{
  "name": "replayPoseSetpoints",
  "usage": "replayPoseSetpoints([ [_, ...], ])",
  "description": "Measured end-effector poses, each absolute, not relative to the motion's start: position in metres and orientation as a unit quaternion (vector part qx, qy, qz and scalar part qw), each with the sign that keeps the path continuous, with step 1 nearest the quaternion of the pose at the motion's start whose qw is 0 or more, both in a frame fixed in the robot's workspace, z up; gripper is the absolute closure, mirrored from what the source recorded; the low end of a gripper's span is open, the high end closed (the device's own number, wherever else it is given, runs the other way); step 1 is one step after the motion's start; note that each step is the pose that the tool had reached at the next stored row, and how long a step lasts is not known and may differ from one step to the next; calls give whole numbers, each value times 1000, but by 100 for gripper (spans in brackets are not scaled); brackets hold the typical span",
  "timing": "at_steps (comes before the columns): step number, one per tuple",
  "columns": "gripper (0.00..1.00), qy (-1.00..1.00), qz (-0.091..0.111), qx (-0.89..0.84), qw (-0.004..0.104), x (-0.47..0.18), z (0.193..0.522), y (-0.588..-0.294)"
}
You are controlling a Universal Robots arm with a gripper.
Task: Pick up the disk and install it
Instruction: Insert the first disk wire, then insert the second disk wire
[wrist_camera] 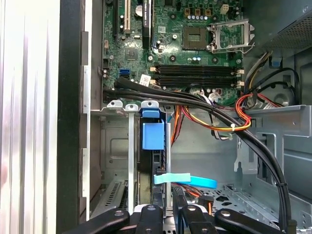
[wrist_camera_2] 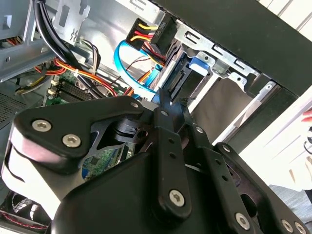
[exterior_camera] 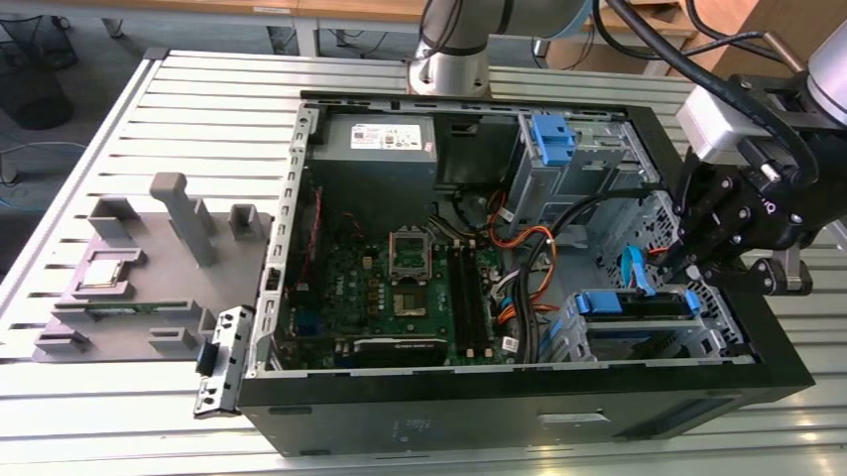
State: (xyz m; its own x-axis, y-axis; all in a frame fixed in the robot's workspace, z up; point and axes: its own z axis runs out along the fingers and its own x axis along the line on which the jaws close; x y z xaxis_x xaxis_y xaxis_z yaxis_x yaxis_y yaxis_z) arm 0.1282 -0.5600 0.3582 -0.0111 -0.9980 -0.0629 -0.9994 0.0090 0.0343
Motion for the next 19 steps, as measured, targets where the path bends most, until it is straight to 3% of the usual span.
replayPoseSetpoints([
  [19,76,710,34,-703,10,132,363,-558],
])
